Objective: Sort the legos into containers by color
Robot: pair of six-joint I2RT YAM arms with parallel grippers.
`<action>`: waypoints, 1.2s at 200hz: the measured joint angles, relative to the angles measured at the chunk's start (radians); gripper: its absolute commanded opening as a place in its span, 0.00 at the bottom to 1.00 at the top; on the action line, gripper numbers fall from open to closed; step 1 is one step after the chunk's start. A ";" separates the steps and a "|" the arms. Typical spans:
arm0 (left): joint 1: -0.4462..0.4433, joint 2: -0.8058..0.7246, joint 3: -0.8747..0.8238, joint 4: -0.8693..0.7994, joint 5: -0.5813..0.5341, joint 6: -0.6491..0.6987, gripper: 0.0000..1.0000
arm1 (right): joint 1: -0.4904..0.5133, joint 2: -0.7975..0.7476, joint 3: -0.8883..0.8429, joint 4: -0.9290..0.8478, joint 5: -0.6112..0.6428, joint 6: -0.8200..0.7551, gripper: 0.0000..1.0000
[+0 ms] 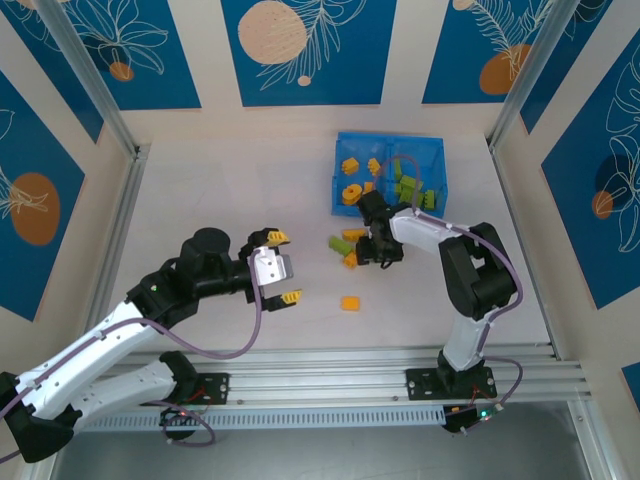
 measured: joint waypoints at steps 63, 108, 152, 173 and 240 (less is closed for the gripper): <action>0.000 0.000 0.000 0.010 0.000 -0.002 1.00 | -0.011 0.045 0.036 0.013 -0.017 -0.021 0.32; 0.000 -0.004 -0.016 0.028 -0.001 -0.003 1.00 | 0.001 -0.019 0.001 0.006 -0.053 -0.018 0.30; 0.000 0.000 -0.021 0.061 0.001 -0.015 1.00 | 0.020 -0.286 -0.023 -0.023 -0.114 0.001 0.30; 0.000 0.009 -0.024 0.097 0.015 -0.040 1.00 | -0.002 -0.417 -0.008 -0.031 -0.117 0.028 0.31; -0.002 0.036 -0.026 0.163 0.008 -0.210 1.00 | -0.314 -0.323 0.190 0.024 -0.090 0.084 0.31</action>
